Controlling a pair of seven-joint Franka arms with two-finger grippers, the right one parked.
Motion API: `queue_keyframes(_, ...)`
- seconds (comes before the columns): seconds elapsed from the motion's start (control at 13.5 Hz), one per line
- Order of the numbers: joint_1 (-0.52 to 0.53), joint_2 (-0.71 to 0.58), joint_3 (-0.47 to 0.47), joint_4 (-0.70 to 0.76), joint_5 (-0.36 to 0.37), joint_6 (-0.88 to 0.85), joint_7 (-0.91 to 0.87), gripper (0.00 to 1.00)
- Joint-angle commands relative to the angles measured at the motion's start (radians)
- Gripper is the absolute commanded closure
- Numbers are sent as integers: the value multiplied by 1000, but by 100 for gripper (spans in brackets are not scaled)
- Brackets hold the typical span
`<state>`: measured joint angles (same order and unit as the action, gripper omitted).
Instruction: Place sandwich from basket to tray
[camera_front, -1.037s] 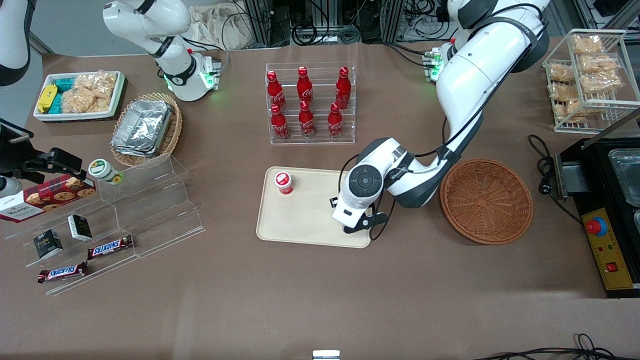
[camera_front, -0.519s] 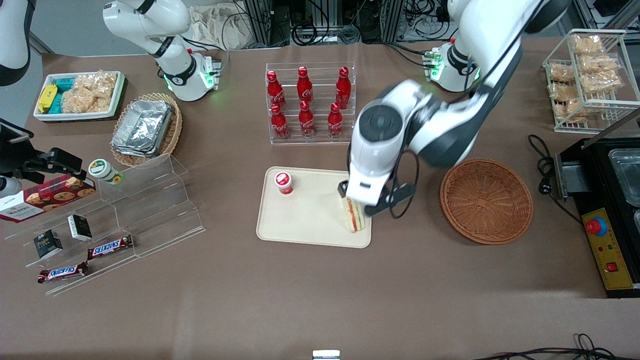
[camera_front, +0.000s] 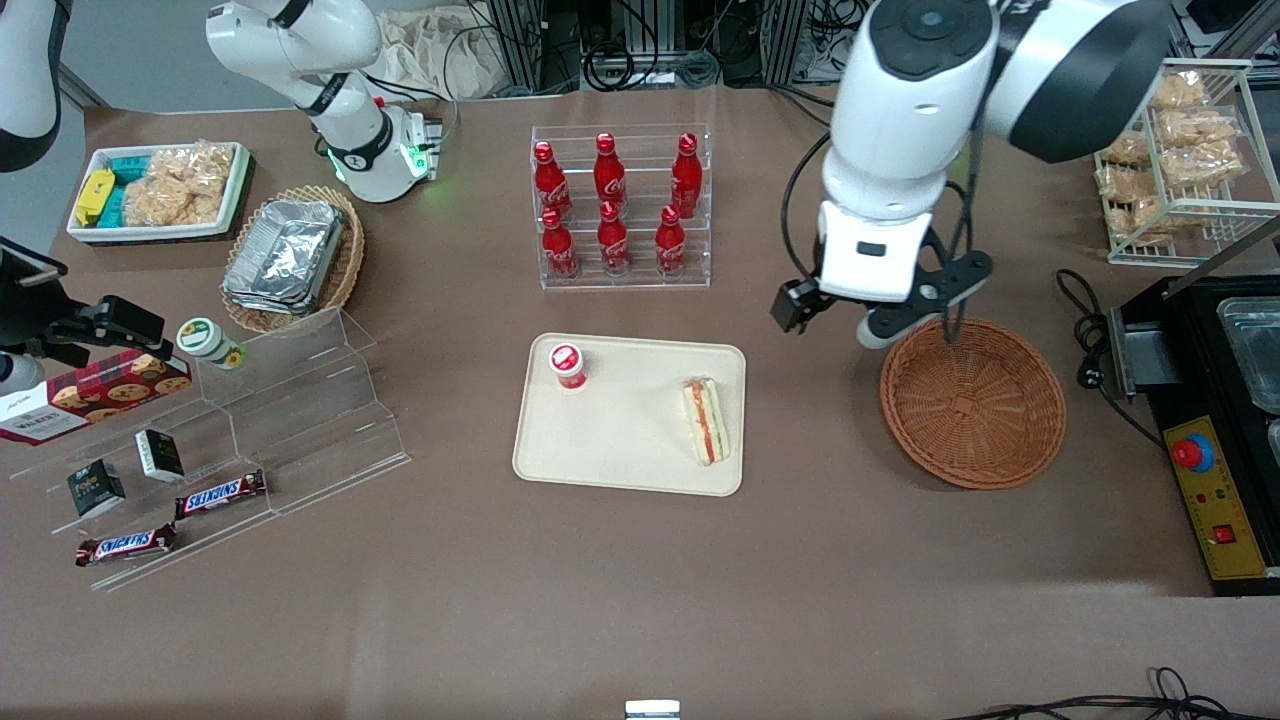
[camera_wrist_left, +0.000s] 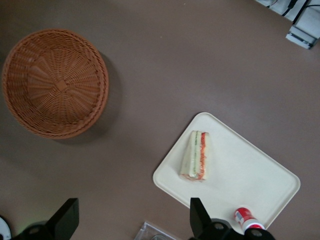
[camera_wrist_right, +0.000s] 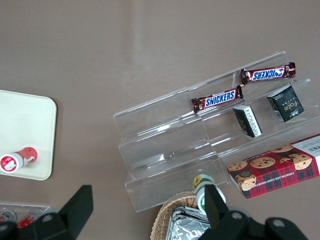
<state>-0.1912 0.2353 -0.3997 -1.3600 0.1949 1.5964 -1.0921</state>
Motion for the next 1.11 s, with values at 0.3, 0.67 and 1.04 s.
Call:
queue_keyframes(0.3, 2, -155, 254, -129, -138, -47, 453, 0)
queue_keyframes(0.67, 6, -238, 389, -221, -141, -46, 751, 0)
queue_keyframes(1.04, 122, -283, 421, -268, -175, -39, 966, 0)
